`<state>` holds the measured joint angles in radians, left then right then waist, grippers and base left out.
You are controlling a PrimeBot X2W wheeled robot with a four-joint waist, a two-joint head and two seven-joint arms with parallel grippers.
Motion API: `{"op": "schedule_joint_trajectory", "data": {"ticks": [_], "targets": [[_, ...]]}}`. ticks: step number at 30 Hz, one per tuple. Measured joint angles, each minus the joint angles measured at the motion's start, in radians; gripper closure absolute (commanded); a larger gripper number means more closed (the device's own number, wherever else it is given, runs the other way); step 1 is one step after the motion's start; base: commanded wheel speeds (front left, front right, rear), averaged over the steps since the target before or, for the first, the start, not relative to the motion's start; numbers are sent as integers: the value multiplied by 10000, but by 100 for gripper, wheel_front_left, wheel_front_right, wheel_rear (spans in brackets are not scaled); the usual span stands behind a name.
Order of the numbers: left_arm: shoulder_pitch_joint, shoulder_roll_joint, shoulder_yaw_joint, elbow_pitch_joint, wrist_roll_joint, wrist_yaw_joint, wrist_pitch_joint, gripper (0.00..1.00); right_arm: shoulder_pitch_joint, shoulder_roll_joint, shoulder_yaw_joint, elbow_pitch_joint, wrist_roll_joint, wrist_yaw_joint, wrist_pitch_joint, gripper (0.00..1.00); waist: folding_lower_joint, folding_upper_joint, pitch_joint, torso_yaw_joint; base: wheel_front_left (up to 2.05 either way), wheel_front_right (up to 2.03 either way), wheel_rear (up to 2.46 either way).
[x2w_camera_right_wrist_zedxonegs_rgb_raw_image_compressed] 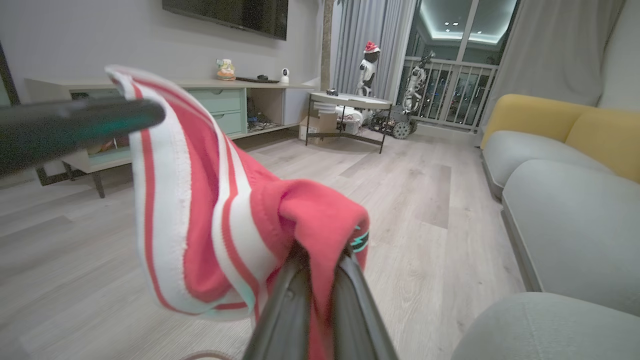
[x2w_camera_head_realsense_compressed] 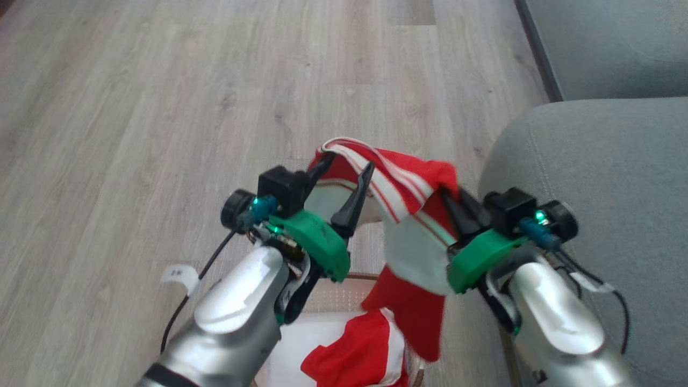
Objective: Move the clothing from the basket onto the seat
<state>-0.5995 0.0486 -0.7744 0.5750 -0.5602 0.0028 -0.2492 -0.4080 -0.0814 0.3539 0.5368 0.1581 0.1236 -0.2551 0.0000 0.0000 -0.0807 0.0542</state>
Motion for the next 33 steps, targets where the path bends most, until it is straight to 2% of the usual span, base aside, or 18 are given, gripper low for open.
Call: {"op": "schedule_joint_trajectory", "data": {"ticks": [6, 12, 18, 23, 27, 33], "targets": [[602, -10, 17, 46, 165, -297, 0, 0, -3, -510, -575, -334, -82, 0, 0, 100, 0, 0, 0, -433, 0, 0, 0], [1070, -25, 44, 8, 316, -351, 0, 0, -4, -846, -1081, -704, -88, 0, 0, 100, 0, 0, 36, -973, 0, 0, 0], [1607, -31, 109, -290, 552, -374, 0, 0, -5, -1225, -1521, -1335, -86, 0, 0, 100, 0, 0, 143, -1842, 0, 0, 0], [1795, -35, 96, -805, 554, -330, 0, 0, -7, -1693, -1549, -1983, -59, 0, 178, 100, 0, 0, 312, -2868, 0, 0, 0], [1794, -44, 69, -953, 560, -230, 0, 0, -6, -1822, -1522, -2454, 100, 0, 422, 100, 0, 0, 480, -3513, 0, 0, 0], [1792, -48, -12, -1116, 671, -113, 0, 0, -6, -2079, -1546, -2803, 238, 0, 633, 100, 0, 0, 839, -4090, 0, 0, 0]]}}
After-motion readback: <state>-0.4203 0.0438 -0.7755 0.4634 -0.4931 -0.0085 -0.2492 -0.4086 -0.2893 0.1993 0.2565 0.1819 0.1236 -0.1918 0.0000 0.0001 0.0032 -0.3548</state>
